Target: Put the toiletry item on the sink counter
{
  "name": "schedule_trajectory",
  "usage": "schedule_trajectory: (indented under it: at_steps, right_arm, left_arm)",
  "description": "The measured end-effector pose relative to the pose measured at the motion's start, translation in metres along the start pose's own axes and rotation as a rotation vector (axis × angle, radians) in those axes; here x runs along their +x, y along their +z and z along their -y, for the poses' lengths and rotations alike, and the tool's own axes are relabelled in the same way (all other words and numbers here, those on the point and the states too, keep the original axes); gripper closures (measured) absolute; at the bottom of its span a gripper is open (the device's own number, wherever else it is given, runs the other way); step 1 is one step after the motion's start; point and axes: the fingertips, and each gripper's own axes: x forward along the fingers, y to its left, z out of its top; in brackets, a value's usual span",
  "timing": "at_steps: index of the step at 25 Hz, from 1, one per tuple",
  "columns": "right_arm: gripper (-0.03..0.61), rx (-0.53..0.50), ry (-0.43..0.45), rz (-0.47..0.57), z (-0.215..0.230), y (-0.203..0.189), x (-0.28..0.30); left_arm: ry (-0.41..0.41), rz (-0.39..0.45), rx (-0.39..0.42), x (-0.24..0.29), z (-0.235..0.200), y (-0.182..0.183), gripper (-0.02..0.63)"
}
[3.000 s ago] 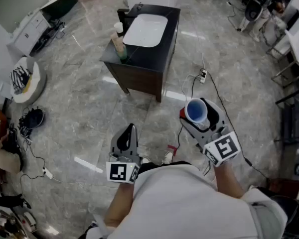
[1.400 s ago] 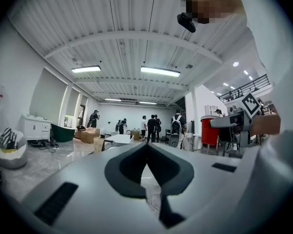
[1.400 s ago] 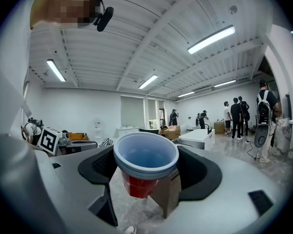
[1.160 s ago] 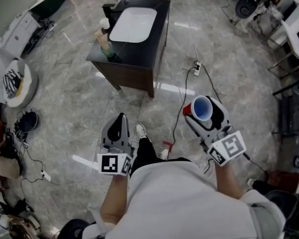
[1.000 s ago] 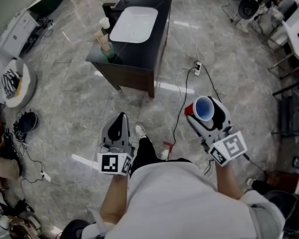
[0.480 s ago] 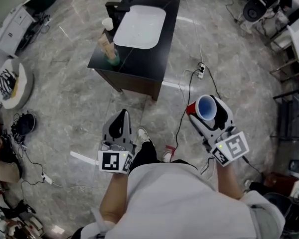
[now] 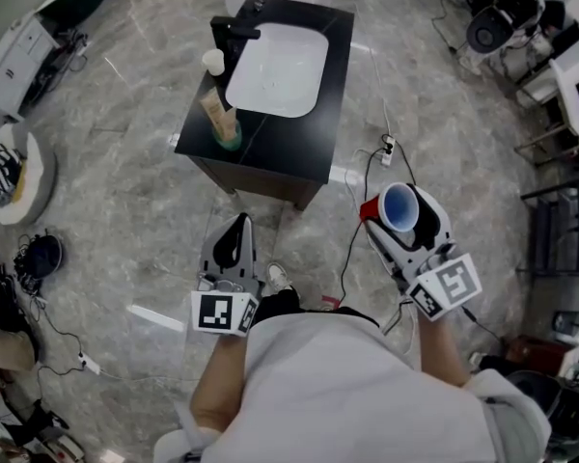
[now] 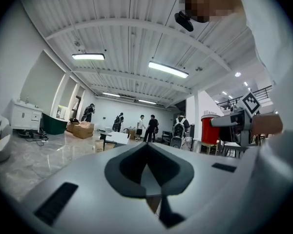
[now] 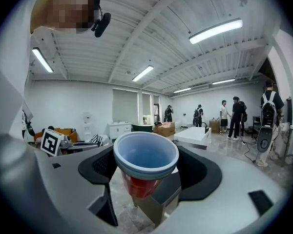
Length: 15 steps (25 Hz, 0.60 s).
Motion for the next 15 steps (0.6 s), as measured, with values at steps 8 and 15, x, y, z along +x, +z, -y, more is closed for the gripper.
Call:
schedule_trajectory:
  at_steps: [8, 15]
  right_arm:
    - [0.195, -0.059, -0.073, -0.026, 0.011, 0.022, 0.021]
    - [0.195, -0.093, -0.115, -0.064, 0.027, 0.032, 0.025]
  left_arm:
    - [-0.025, 0.011, -0.049, 0.006, -0.031, 0.0, 0.612]
    - [-0.022, 0.019, -0.088, 0.004, -0.041, -0.004, 0.612]
